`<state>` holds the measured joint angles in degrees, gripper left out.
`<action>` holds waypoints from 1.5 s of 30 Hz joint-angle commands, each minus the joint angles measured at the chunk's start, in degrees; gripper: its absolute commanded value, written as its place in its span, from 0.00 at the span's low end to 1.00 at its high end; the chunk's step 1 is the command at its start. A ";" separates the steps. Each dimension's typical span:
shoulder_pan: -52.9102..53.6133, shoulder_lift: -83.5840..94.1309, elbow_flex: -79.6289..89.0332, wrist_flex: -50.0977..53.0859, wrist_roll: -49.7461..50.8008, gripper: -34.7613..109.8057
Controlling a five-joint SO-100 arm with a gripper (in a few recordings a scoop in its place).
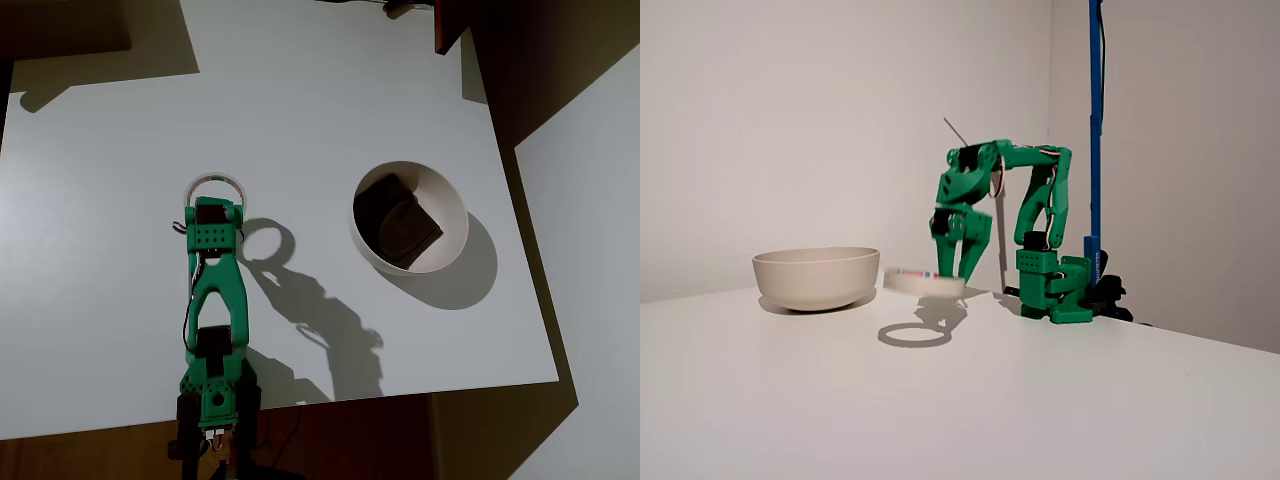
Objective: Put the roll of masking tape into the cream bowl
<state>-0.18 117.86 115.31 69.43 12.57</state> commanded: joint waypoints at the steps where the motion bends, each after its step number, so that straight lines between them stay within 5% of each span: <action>1: 0.70 17.93 -2.72 6.50 0.88 0.18; 11: 7.38 42.71 -2.90 16.35 0.97 0.18; 19: 20.57 40.34 -9.05 15.21 -1.85 0.18; 45: 48.87 -18.72 -65.83 10.46 -0.97 0.18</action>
<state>45.44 104.06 60.91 80.77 10.99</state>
